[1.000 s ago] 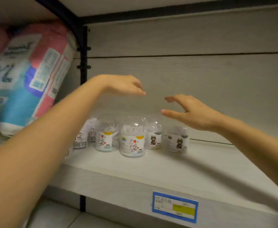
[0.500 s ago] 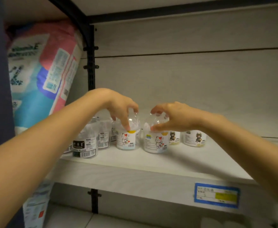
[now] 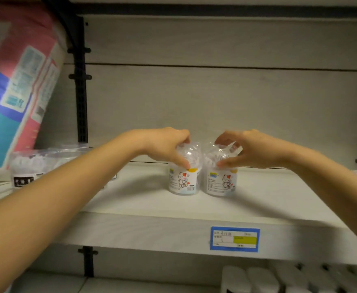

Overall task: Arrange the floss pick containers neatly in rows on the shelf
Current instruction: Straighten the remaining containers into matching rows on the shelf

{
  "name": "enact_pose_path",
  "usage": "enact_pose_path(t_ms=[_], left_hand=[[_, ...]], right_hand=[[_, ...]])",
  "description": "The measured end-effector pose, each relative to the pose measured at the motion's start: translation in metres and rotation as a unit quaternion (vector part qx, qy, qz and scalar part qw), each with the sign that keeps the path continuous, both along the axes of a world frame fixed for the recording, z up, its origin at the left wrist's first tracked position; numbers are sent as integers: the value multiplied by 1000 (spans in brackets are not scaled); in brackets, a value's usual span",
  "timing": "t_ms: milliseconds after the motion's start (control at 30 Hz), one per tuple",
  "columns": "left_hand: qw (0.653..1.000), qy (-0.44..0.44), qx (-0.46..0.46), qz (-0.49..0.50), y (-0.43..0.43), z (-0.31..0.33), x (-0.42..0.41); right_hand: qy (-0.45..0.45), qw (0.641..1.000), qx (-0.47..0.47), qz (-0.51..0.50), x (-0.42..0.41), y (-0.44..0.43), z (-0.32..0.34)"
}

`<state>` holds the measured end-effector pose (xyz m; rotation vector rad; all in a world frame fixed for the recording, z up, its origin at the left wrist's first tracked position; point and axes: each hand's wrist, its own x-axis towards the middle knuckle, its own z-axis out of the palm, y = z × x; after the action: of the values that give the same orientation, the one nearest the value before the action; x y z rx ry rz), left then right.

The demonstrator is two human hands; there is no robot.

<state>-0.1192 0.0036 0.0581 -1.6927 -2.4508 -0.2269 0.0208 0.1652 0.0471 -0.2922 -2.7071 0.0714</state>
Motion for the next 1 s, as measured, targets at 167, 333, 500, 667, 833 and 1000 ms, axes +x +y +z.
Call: enact_pose_path(t_ms=[167,333,500,667,833,1000], left_hand=[[998,-30,46,-14,6,-7,-8],[997,-43,56,8,8,-2,-3],[993,-91,61,43,39,16,1],[983,-159,-28,89,68,9,-14],[982,-163,-43,88,68,7,-24],[984,-151,-27,90,60,6,-18]], right_hand=[[29,999,-29,10,-3,13,-7],[35,998,-55,24,-3,19,-7],[57,984,-170,-5,-24,28,4],[-20,973,-228,-18,-47,28,2],[-36,961,-271,-33,-49,26,2],[-33,963,-265,-25,-42,18,1]])
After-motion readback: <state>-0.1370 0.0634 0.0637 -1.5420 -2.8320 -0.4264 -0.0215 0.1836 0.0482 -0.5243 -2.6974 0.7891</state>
